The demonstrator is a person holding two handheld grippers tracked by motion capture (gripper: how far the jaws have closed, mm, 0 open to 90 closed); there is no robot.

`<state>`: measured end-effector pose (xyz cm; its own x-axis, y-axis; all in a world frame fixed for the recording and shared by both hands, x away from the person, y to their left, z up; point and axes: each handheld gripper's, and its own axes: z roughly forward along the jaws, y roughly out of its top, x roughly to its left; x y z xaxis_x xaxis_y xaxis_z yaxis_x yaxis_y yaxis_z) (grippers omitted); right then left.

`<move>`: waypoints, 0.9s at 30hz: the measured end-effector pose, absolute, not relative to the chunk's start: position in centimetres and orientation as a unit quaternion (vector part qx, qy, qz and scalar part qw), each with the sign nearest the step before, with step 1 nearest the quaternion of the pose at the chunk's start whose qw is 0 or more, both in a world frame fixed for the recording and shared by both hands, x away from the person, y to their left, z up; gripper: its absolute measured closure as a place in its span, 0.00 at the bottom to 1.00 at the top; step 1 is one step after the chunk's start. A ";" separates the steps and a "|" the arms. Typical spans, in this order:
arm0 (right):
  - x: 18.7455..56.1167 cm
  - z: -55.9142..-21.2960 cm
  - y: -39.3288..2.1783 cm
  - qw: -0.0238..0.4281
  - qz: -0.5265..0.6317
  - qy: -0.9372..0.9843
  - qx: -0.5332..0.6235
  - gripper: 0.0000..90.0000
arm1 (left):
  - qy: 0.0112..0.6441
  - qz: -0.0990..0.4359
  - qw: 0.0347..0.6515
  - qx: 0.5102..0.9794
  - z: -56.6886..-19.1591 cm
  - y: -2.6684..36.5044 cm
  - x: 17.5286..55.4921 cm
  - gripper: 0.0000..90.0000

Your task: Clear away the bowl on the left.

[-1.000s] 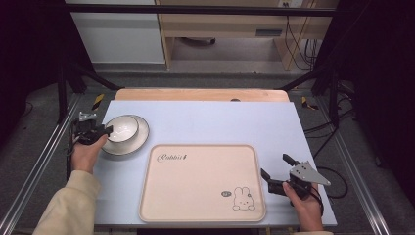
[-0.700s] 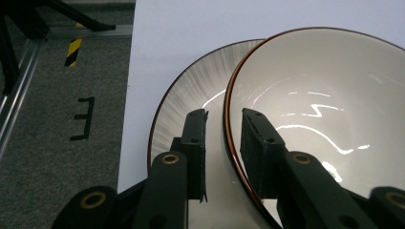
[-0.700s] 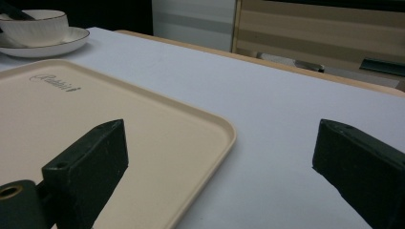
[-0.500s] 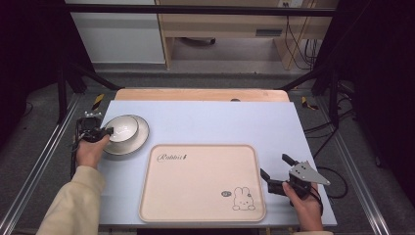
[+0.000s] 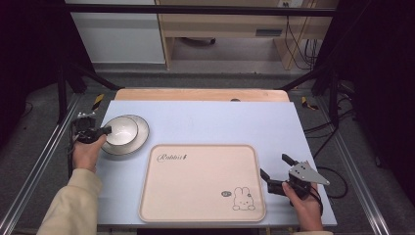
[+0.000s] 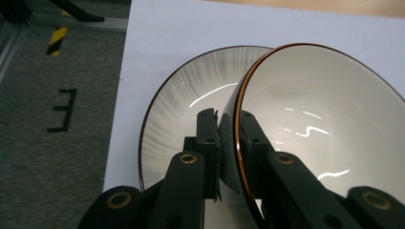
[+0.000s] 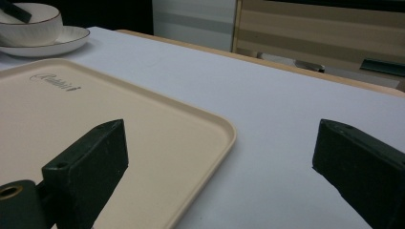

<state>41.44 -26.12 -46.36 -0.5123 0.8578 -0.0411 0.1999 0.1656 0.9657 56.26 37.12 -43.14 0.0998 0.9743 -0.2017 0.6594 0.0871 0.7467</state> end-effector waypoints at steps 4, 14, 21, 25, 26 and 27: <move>41.4 -46.4 -26.0 0.315 0.521 0.696 0.380 0.06 | 0.637 0.206 0.404 0.623 -42.4 37.2 55.3 0.91; 41.4 -46.3 -26.0 0.317 0.522 0.697 0.375 0.06 | 0.619 0.202 0.424 0.629 -42.0 36.2 53.3 0.91; 41.5 -46.4 -25.8 0.319 0.518 0.700 0.374 0.06 | 0.599 0.196 0.432 0.645 -42.5 35.2 52.1 0.91; 41.6 -46.5 -25.7 0.319 0.515 0.702 0.374 0.06 | 0.592 0.189 0.437 0.650 -42.6 34.7 51.6 0.91; 41.6 -46.5 -25.7 0.319 0.515 0.702 0.374 0.06 | 0.591 0.194 0.435 0.651 -42.6 34.6 51.5 0.91; 41.6 -46.4 -25.6 0.319 0.515 0.703 0.373 0.06 | 0.590 0.195 0.434 0.653 -42.5 34.5 51.4 0.91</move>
